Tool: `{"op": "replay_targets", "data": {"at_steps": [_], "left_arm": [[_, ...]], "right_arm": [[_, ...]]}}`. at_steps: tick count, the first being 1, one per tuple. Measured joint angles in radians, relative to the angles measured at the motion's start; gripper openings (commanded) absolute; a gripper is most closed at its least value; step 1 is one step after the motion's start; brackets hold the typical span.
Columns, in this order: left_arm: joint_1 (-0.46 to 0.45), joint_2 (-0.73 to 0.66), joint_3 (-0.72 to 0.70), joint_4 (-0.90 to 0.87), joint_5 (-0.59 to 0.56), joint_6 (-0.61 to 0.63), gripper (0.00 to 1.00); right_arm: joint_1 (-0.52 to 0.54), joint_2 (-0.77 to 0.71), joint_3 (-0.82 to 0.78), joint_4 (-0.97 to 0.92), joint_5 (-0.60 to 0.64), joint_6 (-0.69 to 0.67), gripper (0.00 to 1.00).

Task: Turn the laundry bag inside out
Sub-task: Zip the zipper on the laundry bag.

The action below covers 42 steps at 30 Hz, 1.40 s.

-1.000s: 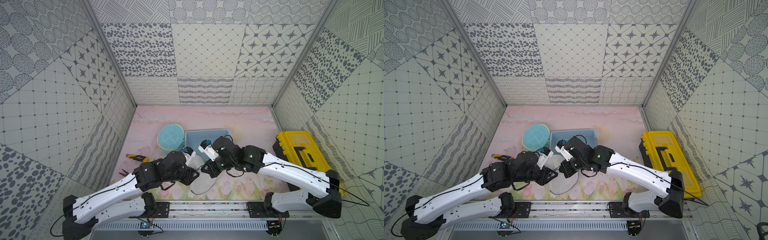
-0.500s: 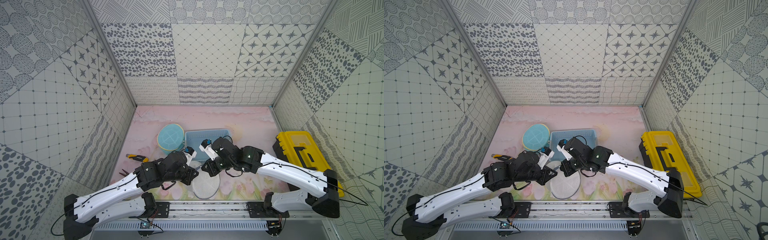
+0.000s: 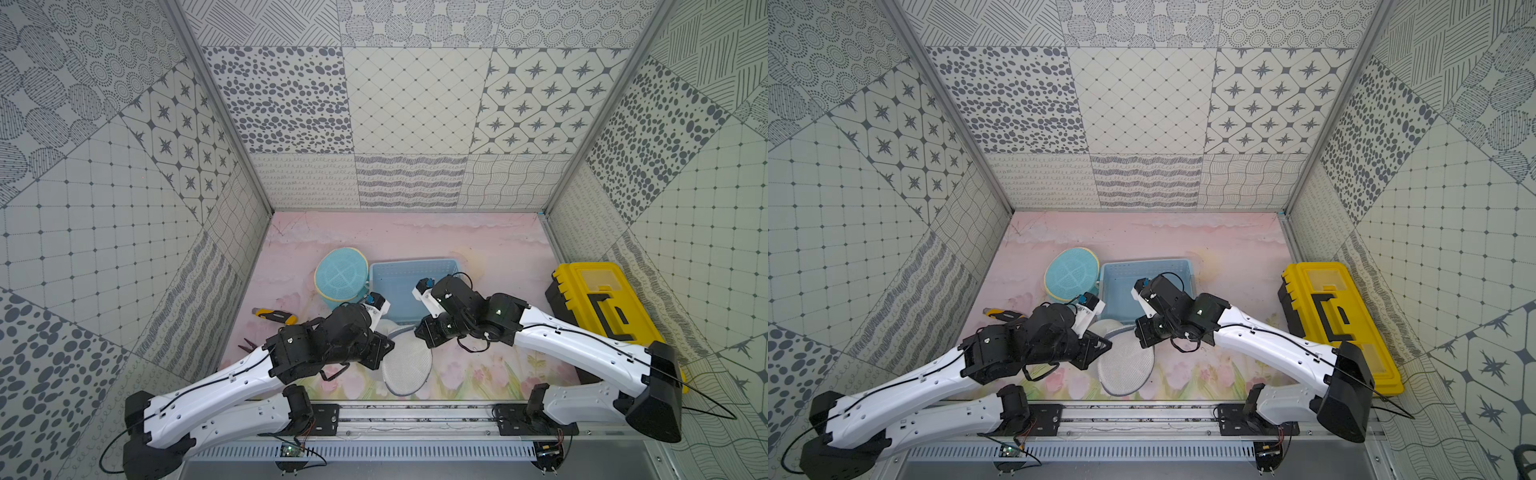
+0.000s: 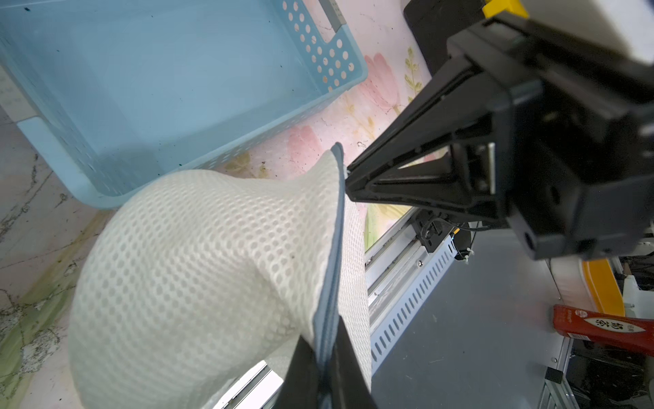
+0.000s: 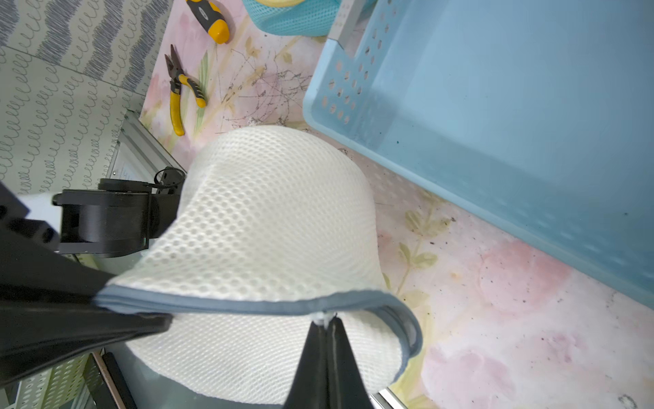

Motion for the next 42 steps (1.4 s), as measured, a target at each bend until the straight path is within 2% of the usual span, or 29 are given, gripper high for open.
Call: {"op": "replay_targets", "data": {"at_steps": [10, 11, 12, 14, 16, 20, 24, 28, 32, 36, 40, 42], "left_arm": [[0.000, -0.006, 0.000, -0.020, -0.032, 0.000, 0.00], [0.000, -0.003, 0.000, -0.021, -0.031, -0.002, 0.03], [0.000, 0.002, 0.000, -0.023, -0.031, -0.002, 0.11], [0.000, 0.020, 0.004, -0.031, -0.023, -0.003, 0.33], [0.000, 0.039, 0.009, -0.046, 0.000, -0.005, 0.48], [0.000, 0.034, 0.013, -0.090, 0.021, -0.021, 0.64], [0.000, -0.027, 0.023, -0.111, 0.013, -0.027, 0.62], [0.000, -0.024, 0.055, -0.107, -0.006, -0.009, 0.62], [0.000, 0.027, 0.089, -0.070, -0.012, 0.023, 0.61], [-0.005, 0.136, 0.118, -0.011, -0.005, 0.051, 0.58], [-0.026, 0.229, 0.119, 0.032, -0.002, 0.067, 0.44], [-0.031, 0.257, 0.119, 0.039, -0.002, 0.076, 0.40]], "right_arm": [[-0.047, -0.056, -0.098, 0.000, -0.001, 0.033, 0.00], [-0.051, -0.061, -0.102, 0.000, 0.000, 0.033, 0.00], [-0.055, -0.065, -0.103, -0.002, 0.000, 0.032, 0.00], [-0.059, -0.069, -0.103, -0.003, -0.002, 0.024, 0.00], [-0.060, -0.069, -0.101, -0.012, -0.010, 0.010, 0.00], [-0.061, -0.059, -0.083, -0.023, -0.035, -0.011, 0.00], [-0.058, -0.058, -0.079, -0.023, -0.052, -0.019, 0.00], [-0.058, -0.058, -0.078, -0.023, -0.058, -0.021, 0.00], [-0.057, -0.058, -0.071, -0.024, -0.062, -0.021, 0.00], [-0.047, -0.058, -0.059, -0.023, -0.064, -0.018, 0.00], [-0.029, -0.060, -0.051, -0.023, -0.066, -0.011, 0.00], [-0.024, -0.062, -0.051, -0.023, -0.070, -0.005, 0.00]]}}
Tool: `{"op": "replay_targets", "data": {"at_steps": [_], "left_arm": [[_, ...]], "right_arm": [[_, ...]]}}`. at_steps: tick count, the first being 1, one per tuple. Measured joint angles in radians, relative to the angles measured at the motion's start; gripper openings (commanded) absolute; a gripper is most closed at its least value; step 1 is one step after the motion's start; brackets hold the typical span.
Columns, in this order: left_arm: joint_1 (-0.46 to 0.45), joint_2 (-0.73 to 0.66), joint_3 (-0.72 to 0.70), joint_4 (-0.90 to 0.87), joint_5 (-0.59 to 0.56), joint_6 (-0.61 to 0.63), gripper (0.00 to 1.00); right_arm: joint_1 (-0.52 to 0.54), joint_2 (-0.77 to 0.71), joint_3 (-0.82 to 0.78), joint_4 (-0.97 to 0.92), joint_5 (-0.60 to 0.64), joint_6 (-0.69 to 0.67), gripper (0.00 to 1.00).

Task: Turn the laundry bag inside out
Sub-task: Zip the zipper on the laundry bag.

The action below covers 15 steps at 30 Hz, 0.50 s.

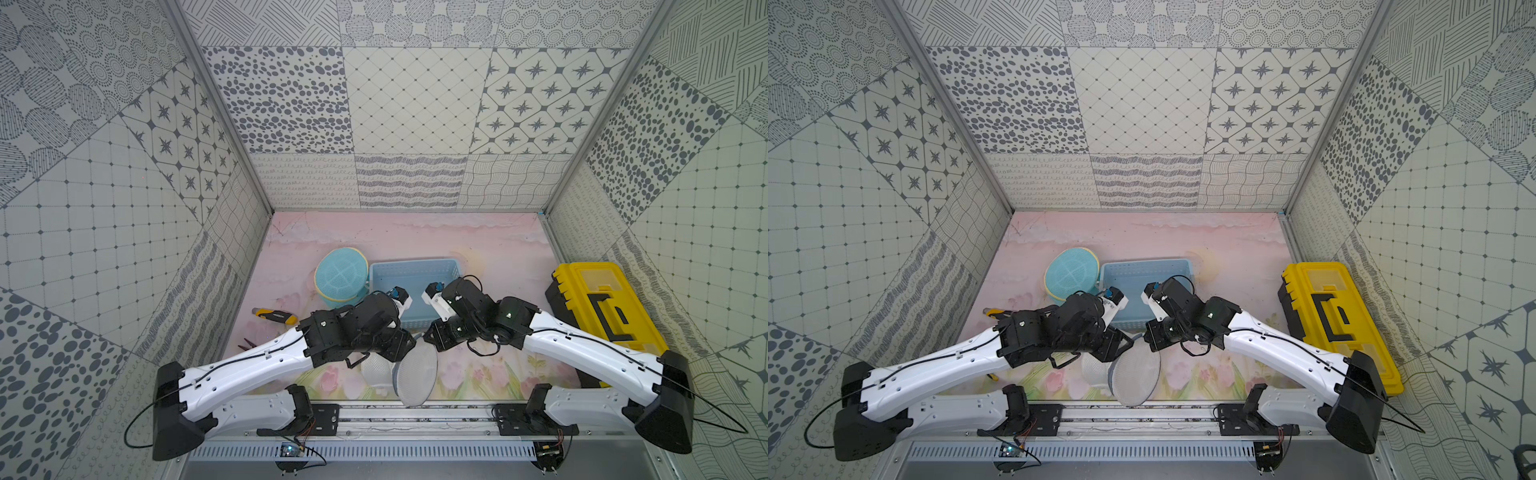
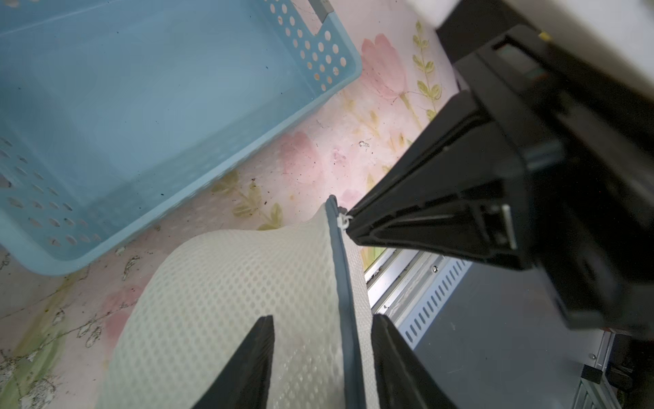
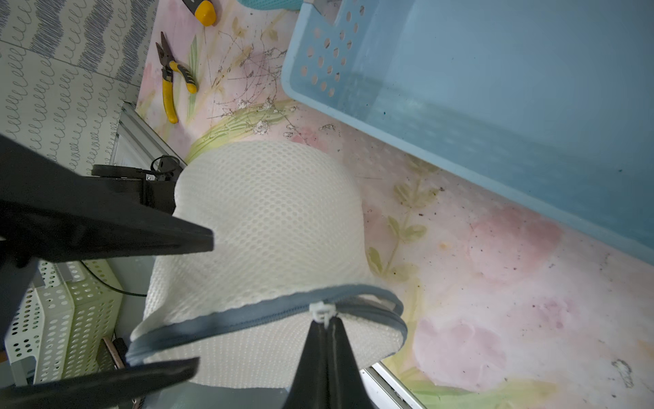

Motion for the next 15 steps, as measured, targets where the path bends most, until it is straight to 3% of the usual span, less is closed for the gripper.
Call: {"op": "replay_targets", "data": {"at_steps": [5, 15], "left_arm": [[-0.007, 0.026, 0.000, 0.019, -0.003, 0.011, 0.35], [-0.007, 0.015, -0.006, 0.026, -0.002, 0.033, 0.09]], "right_arm": [[0.010, -0.005, 0.007, -0.001, -0.007, 0.014, 0.00], [0.026, -0.011, 0.034, 0.000, -0.019, 0.038, 0.00]]}}
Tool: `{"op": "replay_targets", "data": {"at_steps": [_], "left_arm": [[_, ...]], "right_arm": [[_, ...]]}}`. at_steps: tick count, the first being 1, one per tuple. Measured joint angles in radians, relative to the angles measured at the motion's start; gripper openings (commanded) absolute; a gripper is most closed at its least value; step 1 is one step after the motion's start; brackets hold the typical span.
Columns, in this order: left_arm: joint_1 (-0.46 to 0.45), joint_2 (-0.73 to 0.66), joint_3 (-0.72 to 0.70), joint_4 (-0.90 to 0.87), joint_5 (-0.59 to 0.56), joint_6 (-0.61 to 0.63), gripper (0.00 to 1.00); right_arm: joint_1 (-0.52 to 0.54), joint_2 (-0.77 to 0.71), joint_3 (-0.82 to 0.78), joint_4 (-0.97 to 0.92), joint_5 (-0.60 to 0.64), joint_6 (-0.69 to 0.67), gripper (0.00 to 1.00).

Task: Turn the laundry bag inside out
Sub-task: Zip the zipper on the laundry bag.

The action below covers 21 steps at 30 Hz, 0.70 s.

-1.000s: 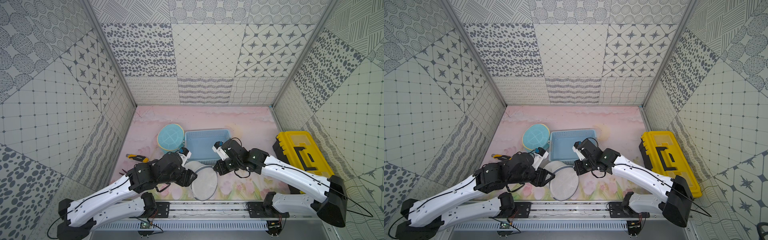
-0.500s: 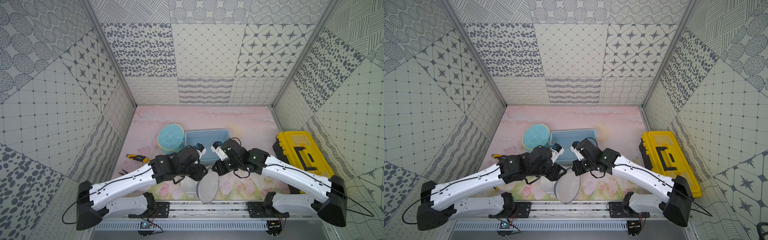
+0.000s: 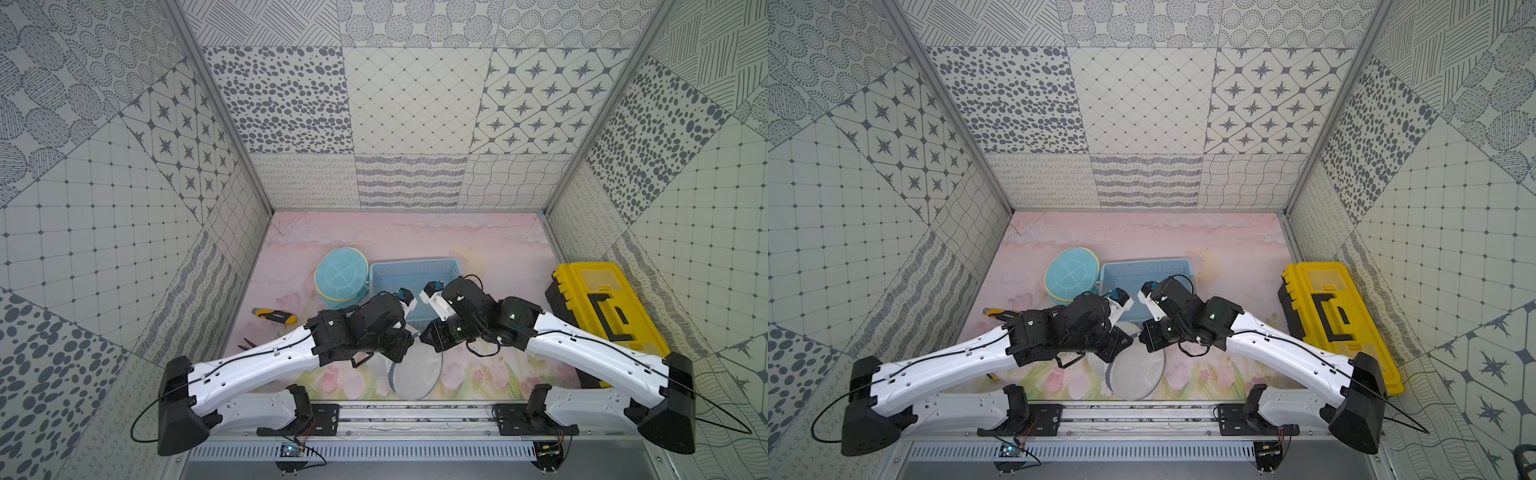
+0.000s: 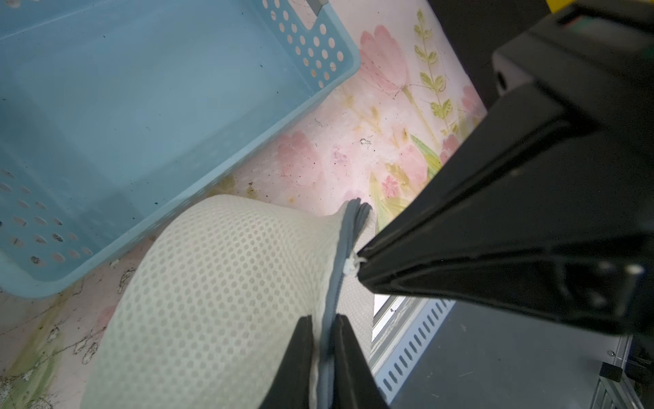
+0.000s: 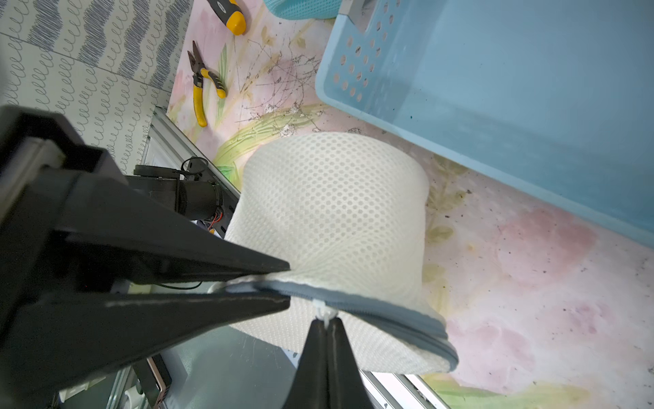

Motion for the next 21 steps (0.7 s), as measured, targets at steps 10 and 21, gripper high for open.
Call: {"op": "replay_targets", "data": {"at_steps": [10, 21], "left_arm": [[0.000, -0.024, -0.020, 0.011, 0.011, 0.004, 0.00], [0.000, -0.058, -0.038, 0.009, 0.000, 0.003, 0.00]], "right_arm": [[0.001, 0.000, 0.000, 0.005, 0.026, 0.020, 0.00], [-0.058, -0.038, -0.099, 0.019, 0.044, 0.051, 0.00]]}}
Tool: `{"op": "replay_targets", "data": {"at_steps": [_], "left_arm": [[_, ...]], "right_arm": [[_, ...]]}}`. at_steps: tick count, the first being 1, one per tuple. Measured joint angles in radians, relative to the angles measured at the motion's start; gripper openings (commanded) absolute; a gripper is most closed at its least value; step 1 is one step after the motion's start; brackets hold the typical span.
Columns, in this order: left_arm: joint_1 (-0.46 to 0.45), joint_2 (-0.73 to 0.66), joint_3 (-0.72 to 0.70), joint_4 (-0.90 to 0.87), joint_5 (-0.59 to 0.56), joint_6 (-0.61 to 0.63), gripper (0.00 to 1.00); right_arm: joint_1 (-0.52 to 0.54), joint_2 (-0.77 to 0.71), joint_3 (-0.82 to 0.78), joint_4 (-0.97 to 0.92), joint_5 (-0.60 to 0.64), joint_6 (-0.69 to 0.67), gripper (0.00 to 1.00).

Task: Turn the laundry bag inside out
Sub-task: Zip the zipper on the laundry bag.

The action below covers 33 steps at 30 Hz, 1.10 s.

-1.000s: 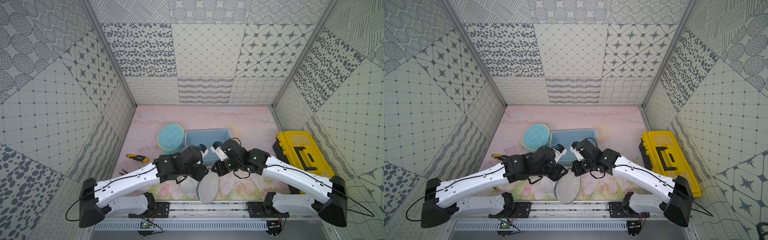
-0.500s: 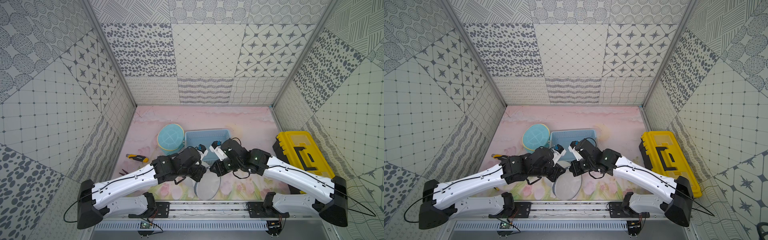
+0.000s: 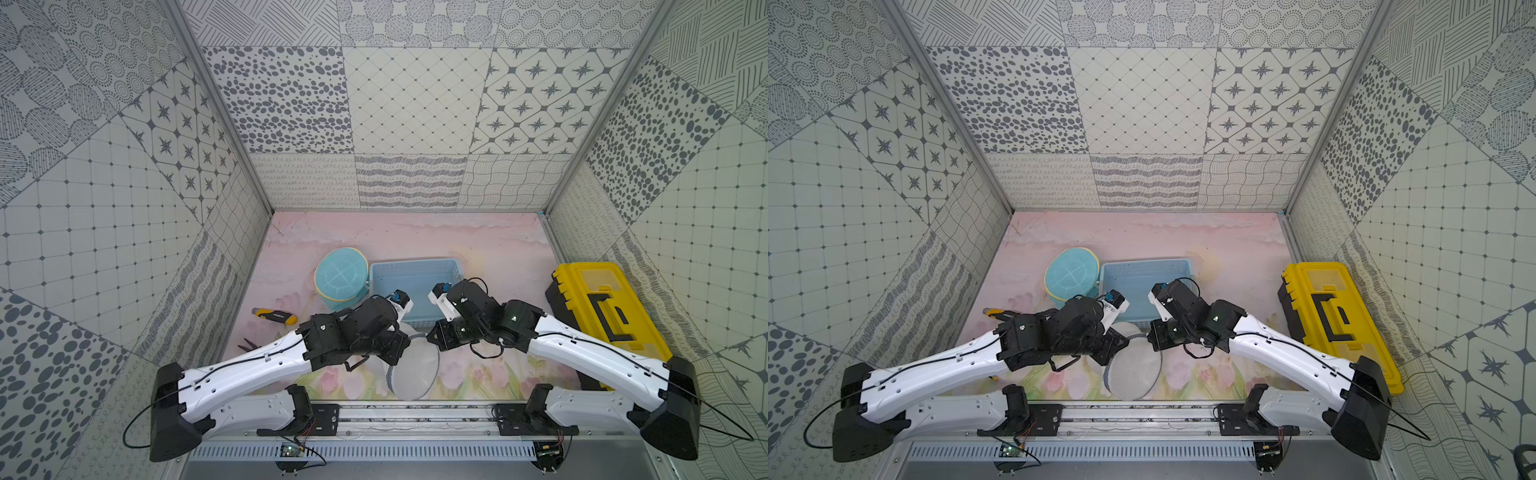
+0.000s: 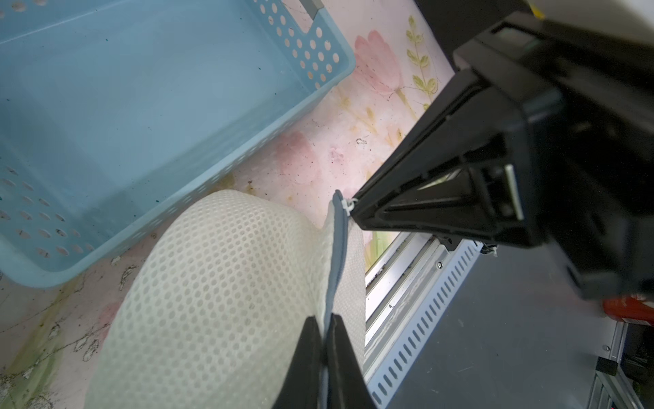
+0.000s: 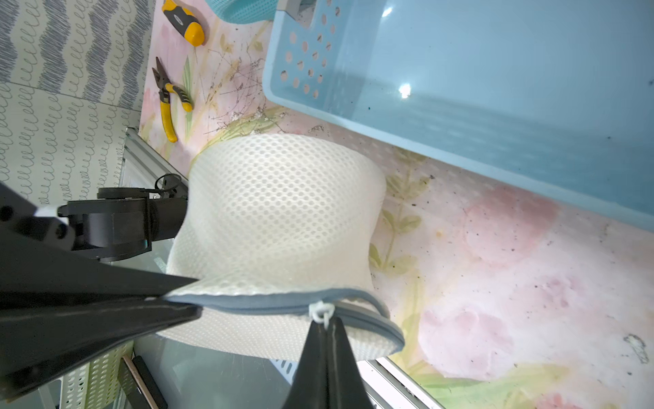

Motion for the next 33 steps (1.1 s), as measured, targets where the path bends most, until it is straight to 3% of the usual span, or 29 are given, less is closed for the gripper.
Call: {"op": "replay_targets", "data": {"at_steps": [11, 12, 15, 17, 20, 29, 33], "left_arm": [[0.000, -0.046, -0.014, -0.007, -0.031, -0.008, 0.00], [0.000, -0.048, -0.019, -0.008, -0.031, -0.011, 0.05], [0.002, -0.049, -0.047, -0.013, -0.027, -0.026, 0.37], [0.009, -0.049, -0.074, -0.026, -0.011, -0.045, 0.52], [0.019, -0.062, -0.101, -0.047, 0.006, -0.069, 0.63], [0.029, -0.054, -0.058, -0.050, 0.029, -0.074, 0.67], [0.032, -0.001, -0.021, -0.031, 0.044, -0.056, 0.63]], "right_arm": [[-0.063, -0.062, -0.121, 0.006, -0.005, 0.030, 0.00], [-0.063, -0.067, -0.119, 0.005, -0.005, 0.029, 0.00], [-0.059, -0.072, -0.108, -0.008, -0.005, 0.019, 0.00], [-0.049, -0.072, -0.089, -0.014, -0.005, 0.014, 0.00], [-0.031, -0.064, -0.064, -0.017, -0.004, 0.011, 0.00], [0.012, -0.049, -0.047, -0.019, 0.004, 0.008, 0.00], [0.016, -0.049, -0.047, -0.019, 0.008, 0.008, 0.00]]}}
